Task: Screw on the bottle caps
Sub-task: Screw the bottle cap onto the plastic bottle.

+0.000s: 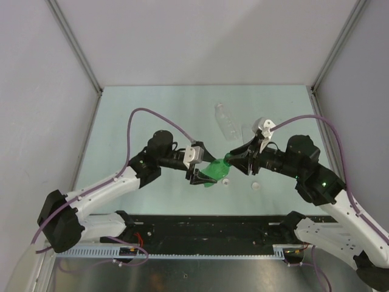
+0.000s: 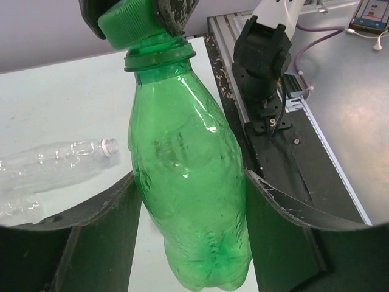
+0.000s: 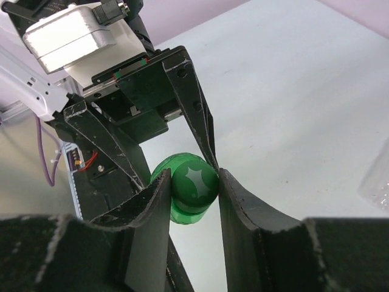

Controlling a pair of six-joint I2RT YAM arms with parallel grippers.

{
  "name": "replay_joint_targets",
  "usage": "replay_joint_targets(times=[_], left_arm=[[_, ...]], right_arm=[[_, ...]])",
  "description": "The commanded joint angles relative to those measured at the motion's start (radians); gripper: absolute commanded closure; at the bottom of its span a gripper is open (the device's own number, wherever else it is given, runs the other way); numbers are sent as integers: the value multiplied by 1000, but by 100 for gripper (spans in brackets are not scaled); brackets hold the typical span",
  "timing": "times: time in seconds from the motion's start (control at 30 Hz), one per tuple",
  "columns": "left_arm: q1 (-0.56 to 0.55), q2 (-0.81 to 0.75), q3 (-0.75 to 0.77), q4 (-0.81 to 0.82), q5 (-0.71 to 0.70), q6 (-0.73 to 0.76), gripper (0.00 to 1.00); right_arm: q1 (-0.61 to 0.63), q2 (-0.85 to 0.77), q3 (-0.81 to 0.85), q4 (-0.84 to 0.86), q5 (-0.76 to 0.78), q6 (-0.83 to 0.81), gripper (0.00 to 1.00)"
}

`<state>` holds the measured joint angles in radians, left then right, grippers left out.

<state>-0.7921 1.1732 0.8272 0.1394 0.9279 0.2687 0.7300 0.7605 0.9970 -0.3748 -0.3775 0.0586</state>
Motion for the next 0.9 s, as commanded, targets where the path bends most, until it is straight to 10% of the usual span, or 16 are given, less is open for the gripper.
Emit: replay_joint_targets(times=[0.0, 0.87], left_arm=[[-1, -52, -39, 272, -7, -71, 100], [-12, -8, -165, 513, -107, -280, 100]], right_arm=[[25, 56, 7, -57, -40, -5, 81], [38, -22, 3, 227, 256, 112, 100]])
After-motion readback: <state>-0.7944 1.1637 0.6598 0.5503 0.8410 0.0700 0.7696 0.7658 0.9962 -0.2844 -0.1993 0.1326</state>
